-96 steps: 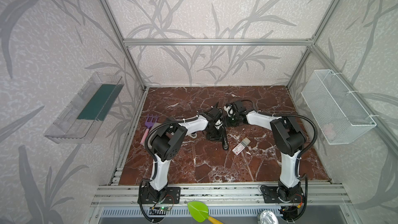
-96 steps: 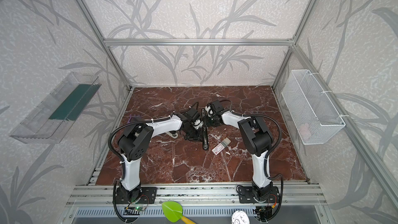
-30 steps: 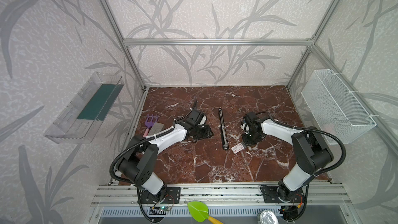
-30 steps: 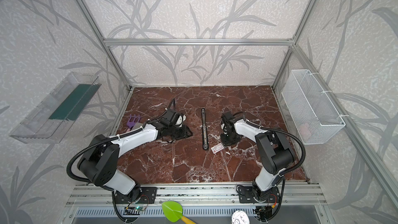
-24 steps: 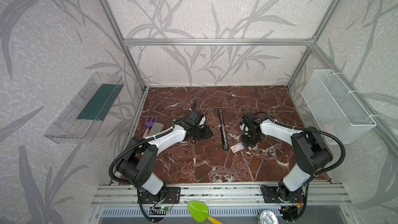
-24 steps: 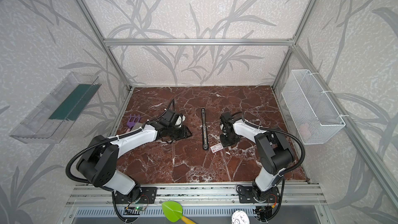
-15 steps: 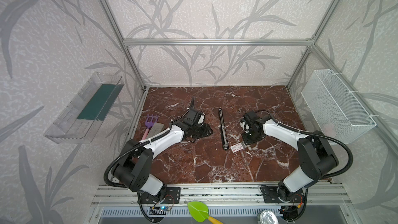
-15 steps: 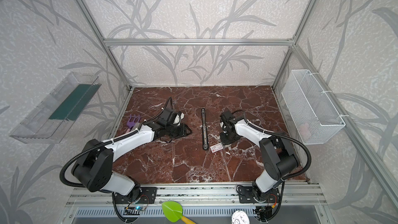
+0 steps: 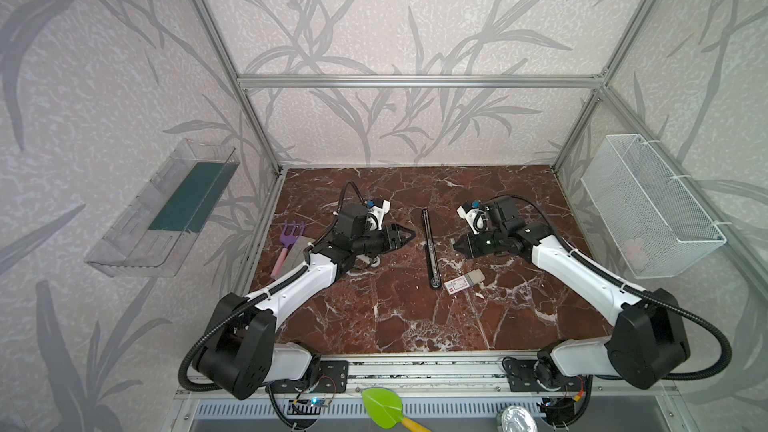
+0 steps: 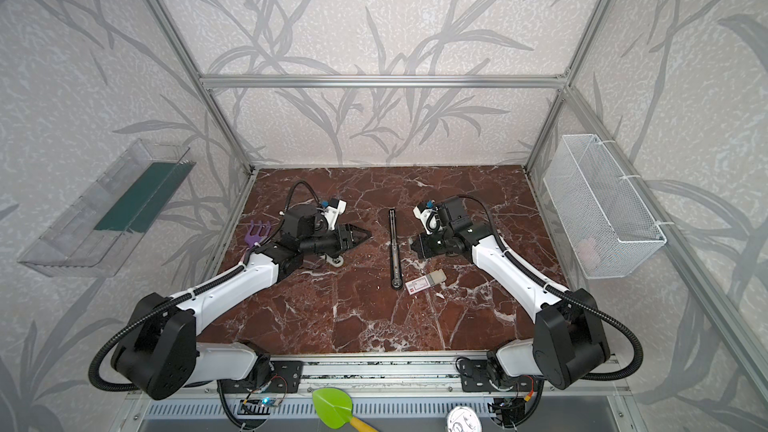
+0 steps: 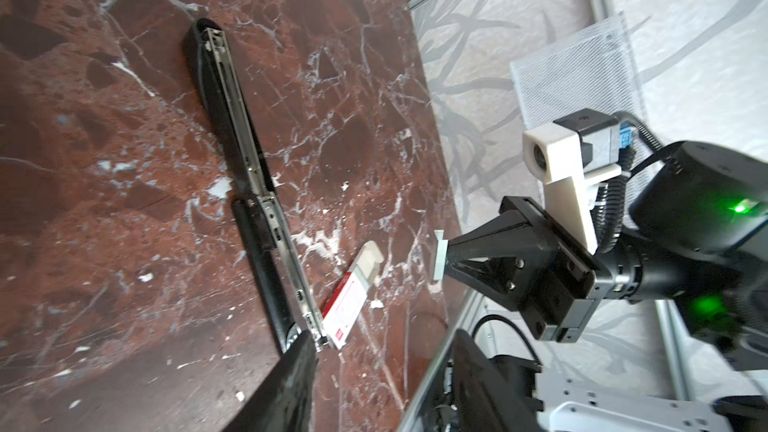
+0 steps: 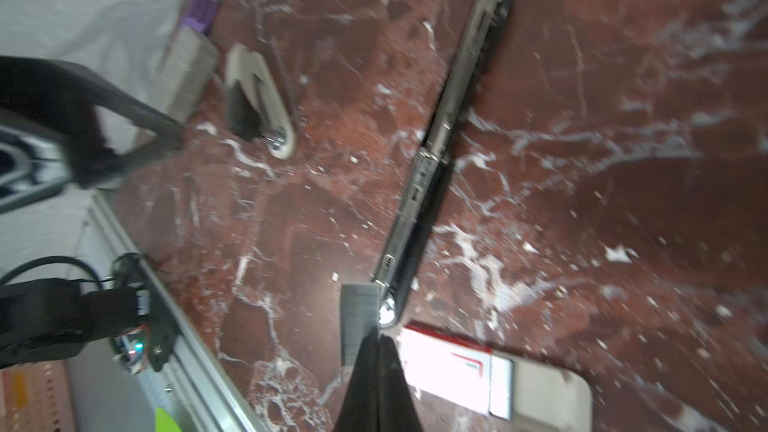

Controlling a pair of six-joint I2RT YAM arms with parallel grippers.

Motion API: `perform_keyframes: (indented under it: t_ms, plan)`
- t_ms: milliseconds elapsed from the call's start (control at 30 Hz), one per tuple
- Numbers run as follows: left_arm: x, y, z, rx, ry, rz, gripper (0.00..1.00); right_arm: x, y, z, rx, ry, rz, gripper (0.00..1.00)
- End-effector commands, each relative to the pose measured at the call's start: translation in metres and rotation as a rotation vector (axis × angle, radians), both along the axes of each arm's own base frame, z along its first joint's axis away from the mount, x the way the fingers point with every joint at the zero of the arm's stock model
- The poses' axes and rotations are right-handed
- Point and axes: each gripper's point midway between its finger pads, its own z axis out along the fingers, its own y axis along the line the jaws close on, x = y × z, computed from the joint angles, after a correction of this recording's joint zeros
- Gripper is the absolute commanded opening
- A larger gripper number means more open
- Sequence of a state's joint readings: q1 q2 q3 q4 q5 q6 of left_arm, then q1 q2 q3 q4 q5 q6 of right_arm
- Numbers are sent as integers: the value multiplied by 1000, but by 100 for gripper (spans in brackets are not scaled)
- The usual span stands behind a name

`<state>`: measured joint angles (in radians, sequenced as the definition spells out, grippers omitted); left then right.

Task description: Load the staples into the stapler

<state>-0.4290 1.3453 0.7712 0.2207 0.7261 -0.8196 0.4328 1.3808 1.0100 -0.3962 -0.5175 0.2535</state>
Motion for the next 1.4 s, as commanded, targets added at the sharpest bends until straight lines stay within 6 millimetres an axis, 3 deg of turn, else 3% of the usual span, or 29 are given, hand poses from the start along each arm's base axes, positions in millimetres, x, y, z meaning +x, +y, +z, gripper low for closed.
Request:
perform_keyframes:
  t_ms: [0, 167, 367, 833, 1367]
  plan:
    - [-8, -12, 54, -180, -130, -93, 55, -6, 33, 42, 248, -42, 101, 0]
    - [-18, -20, 80, -328, -171, -178, 52, -15, 54, 72, 459, -52, 188, 0]
    - [-26, -23, 109, -520, -198, -275, 48, -26, 64, 95, 625, -45, 267, 0]
    - [-37, -19, 109, -459, -204, -317, 49, -33, 69, 116, 747, -51, 355, 0]
    - [-37, -23, 105, -453, -182, -338, 45, -41, 78, 114, 765, -15, 422, 0]
